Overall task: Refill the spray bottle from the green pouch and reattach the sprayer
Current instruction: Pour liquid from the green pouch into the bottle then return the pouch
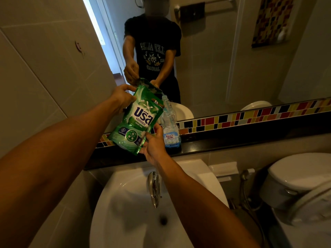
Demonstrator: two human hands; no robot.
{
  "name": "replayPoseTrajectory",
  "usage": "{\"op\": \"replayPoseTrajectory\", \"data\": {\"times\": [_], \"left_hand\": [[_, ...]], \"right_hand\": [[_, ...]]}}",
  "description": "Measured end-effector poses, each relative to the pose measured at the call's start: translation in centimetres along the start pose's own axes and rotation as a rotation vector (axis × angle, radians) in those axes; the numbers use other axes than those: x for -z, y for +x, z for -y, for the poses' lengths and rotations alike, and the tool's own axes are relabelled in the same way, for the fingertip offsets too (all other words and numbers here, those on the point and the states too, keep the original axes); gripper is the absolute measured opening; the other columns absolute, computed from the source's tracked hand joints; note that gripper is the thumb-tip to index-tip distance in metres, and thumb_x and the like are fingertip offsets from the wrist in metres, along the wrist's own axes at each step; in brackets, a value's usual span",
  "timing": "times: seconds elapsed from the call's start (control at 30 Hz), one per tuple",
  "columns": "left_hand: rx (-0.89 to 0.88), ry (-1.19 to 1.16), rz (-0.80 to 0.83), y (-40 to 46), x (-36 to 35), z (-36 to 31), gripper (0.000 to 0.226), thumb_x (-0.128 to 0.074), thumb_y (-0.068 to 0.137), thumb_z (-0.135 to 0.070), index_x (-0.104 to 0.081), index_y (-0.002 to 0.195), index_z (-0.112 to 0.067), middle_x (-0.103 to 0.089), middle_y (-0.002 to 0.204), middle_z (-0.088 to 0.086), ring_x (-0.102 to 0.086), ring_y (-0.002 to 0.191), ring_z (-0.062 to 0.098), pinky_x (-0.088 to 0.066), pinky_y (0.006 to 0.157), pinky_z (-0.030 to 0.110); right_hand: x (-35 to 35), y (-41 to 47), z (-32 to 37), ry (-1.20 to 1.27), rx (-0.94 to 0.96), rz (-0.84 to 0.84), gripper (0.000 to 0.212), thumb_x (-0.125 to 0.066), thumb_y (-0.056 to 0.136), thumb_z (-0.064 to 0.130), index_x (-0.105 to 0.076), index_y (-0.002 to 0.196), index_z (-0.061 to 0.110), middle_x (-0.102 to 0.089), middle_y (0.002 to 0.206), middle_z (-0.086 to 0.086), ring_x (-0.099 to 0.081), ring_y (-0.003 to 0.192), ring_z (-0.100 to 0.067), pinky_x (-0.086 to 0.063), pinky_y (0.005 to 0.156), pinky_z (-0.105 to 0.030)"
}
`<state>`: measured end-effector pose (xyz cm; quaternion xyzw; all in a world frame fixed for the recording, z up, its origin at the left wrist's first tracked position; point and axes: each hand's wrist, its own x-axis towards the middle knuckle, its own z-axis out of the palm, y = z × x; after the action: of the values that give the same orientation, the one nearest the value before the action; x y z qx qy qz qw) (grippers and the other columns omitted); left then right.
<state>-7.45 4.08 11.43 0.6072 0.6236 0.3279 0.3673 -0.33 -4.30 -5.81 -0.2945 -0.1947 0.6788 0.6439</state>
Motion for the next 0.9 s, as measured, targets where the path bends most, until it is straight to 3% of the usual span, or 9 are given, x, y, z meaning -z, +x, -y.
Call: {"op": "replayPoseTrajectory", "data": {"times": [0.1,0.27,0.5,0.9], "left_hand": [[0.001,0.007,0.003,0.15,0.01,0.05,0.038,-0.061,0.094,-0.003,-0.057,0.127,-0.019,-0.061,0.095,0.008,-0.064,0.086,0.026,-0.058,0.083,0.047],[0.006,-0.004,0.005,0.14,0.11,-0.06,0.036,-0.061,0.094,-0.002,-0.058,0.124,-0.02,-0.061,0.094,0.008,-0.063,0.081,0.024,-0.057,0.068,0.039],[0.003,-0.011,0.006,0.15,0.05,-0.1,0.033,-0.06,0.094,-0.002,-0.059,0.122,-0.021,-0.062,0.092,0.008,-0.064,0.077,0.022,-0.053,0.058,0.035],[0.006,-0.003,0.007,0.17,-0.11,-0.09,0.032,-0.061,0.094,-0.004,-0.058,0.121,-0.021,-0.063,0.093,0.008,-0.065,0.081,0.024,-0.056,0.065,0.038]], "right_hand": [[0.04,0.07,-0.04,0.002,0.001,0.003,0.048,-0.05,0.104,0.007,-0.047,0.135,0.044,-0.067,0.129,-0.008,-0.07,0.113,-0.036,-0.057,0.082,-0.069],[-0.02,0.15,-0.13,0.005,-0.004,0.0,0.048,-0.05,0.104,0.007,-0.049,0.131,0.046,-0.067,0.131,-0.008,-0.072,0.11,-0.034,-0.059,0.079,-0.064],[-0.04,0.12,-0.11,0.006,-0.002,-0.001,0.049,-0.051,0.104,0.007,-0.047,0.135,0.044,-0.068,0.13,-0.008,-0.071,0.112,-0.035,-0.057,0.083,-0.069],[0.19,0.22,-0.17,0.013,-0.003,-0.006,0.049,-0.05,0.104,0.007,-0.047,0.136,0.044,-0.068,0.13,-0.008,-0.073,0.109,-0.033,-0.059,0.08,-0.066]]}}
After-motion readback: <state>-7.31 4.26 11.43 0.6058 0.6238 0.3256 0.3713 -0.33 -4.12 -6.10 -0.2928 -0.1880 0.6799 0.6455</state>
